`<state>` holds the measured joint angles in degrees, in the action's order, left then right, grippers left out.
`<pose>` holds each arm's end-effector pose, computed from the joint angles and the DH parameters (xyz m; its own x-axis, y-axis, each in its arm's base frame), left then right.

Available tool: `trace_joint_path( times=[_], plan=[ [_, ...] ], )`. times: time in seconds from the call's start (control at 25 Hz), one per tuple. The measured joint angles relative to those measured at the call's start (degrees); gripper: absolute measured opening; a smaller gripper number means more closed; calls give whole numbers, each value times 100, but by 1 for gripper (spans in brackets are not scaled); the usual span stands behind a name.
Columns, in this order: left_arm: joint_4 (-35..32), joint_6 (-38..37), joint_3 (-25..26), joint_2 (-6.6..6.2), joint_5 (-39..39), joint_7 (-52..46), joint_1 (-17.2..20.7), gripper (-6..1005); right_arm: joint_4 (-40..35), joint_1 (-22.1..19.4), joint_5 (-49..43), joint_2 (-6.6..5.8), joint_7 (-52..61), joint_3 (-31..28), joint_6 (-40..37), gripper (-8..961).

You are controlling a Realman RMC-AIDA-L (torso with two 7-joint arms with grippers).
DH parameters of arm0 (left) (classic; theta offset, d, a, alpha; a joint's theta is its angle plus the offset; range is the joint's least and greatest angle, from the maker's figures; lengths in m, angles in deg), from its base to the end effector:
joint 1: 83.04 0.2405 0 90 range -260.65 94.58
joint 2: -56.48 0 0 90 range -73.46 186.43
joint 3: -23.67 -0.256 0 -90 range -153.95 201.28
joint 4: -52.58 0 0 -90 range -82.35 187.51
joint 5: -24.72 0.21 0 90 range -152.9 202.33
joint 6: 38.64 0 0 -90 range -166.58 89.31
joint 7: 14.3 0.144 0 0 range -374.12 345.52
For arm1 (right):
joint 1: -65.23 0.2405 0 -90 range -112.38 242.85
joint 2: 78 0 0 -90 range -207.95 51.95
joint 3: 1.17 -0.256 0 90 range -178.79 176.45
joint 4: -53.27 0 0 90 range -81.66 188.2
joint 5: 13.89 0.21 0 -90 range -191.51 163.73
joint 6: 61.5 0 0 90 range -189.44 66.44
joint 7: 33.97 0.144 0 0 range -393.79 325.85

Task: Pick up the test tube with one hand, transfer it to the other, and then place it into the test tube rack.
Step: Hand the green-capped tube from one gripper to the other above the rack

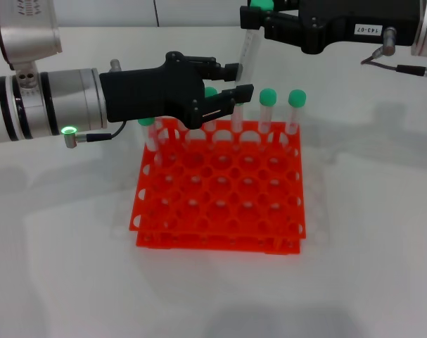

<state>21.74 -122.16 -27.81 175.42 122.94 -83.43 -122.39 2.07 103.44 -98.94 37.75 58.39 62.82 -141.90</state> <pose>-0.1885 0.3682 -0.0258 0.8036 0.0955 0.5875 0.2404 -0.9550 -0.1735 0.1192 0.3902 0.0303 0.7430 -0.1124 -0.6598 -0.2636 -0.9553 -0.1341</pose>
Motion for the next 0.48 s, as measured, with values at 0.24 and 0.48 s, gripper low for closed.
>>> trace_joint_path(
  times=[0.24, 0.48],
  plan=[
    [-11, 57, 18, 9, -33, -75, 17, 408, 0, -6, -1, 0, 2, 10, -14, 265],
    [-375, 16, -1, 7, -93, -278, 202, 639, 0, -10, -4, 1, 2, 17, -17, 265]
  ],
)
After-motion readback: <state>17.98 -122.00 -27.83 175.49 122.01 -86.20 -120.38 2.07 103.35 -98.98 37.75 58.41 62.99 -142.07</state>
